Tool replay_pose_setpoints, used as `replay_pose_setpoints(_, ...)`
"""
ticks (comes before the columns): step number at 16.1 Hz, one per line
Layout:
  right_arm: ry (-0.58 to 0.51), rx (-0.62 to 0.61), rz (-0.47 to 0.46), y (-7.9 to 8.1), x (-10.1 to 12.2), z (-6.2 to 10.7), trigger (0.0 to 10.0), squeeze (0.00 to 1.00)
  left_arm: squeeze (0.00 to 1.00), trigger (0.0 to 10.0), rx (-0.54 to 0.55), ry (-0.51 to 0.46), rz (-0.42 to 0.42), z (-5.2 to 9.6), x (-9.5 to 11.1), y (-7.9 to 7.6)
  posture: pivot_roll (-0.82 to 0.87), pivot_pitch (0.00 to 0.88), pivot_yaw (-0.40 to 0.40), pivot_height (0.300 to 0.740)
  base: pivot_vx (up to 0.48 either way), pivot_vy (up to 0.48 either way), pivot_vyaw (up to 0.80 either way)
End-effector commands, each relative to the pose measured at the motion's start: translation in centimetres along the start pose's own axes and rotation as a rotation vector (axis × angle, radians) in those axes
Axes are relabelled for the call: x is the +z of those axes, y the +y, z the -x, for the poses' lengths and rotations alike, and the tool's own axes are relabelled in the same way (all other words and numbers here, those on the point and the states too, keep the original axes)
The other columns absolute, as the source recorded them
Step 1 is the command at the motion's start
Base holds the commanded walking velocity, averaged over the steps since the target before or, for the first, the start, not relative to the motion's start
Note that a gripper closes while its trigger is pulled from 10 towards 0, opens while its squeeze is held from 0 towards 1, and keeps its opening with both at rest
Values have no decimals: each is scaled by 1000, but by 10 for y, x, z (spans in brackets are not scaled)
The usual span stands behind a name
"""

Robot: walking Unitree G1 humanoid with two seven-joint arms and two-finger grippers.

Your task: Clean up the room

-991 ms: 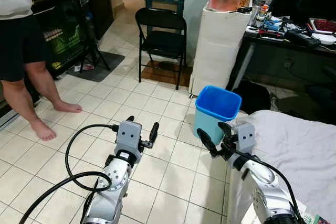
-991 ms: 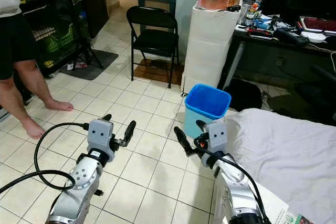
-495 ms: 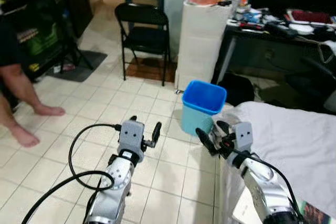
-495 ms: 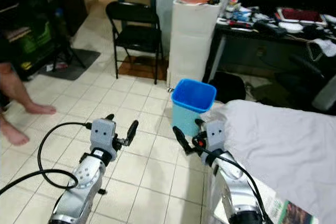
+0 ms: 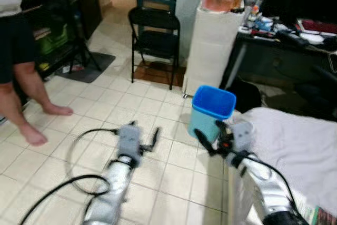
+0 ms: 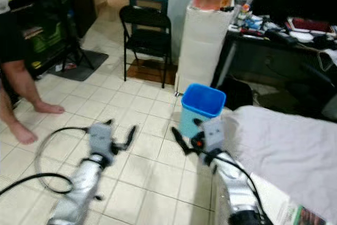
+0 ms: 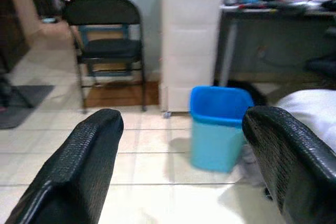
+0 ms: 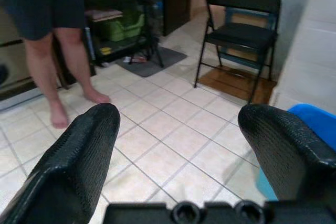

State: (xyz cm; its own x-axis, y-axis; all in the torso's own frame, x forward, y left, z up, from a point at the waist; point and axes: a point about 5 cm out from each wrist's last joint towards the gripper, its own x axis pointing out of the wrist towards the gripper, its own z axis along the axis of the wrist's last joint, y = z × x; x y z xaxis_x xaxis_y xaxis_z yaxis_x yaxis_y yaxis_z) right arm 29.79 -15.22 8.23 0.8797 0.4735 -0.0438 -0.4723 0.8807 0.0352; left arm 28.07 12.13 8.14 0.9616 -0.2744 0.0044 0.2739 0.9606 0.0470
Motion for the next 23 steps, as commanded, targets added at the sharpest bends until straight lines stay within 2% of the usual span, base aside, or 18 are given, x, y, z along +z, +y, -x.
replay_pose_setpoints(1, 10, -14, 7, -6, -1, 4, 10000, 0, 0, 10000, -18, -19, 6, -2, 4, -8, 30, 0, -50, 740, 0, 0, 0)
replay_pose_setpoints(8, 11, 5, 11, -4, -2, 3, 10000, 0, 0, 10000, -38, -28, 18, 1, 3, -10, 31, 0, -54, 740, 0, 0, 0)
replay_pose_setpoints(9, 12, 6, 10, -4, -2, 4, 10000, 0, 0, 10000, -52, -25, 45, 1, 3, -11, 31, 0, -54, 740, 0, 446, 0)
replay_pose_setpoints(17, 8, 17, 13, -4, -1, 4, 10000, 0, 0, 10000, -89, -24, 93, 1, 2, -14, 30, 0, -57, 740, 0, 446, 0)
replay_pose_setpoints(19, 9, 19, 11, -4, -1, 3, 10000, 0, 0, 10000, -71, -35, 93, 1, 2, -12, 30, 0, -56, 740, 0, 223, 0)
replay_pose_setpoints(20, 13, 20, 18, -3, -1, 3, 10000, 0, 0, 10000, -66, -34, 65, 0, 2, -10, 30, 0, -55, 740, 0, 0, -800)
replay_pose_setpoints(21, 14, -1, 10, -5, -1, 3, 10000, 0, 0, 10000, -44, 2, 22, 0, -3, -7, 30, 0, -53, 740, 0, 0, -800)
replay_pose_setpoints(23, -10, -51, 6, -10, 1, 4, 10000, 0, 0, 10000, -15, 32, 8, 1, -8, -2, 29, 0, -52, 740, 0, 0, -800)
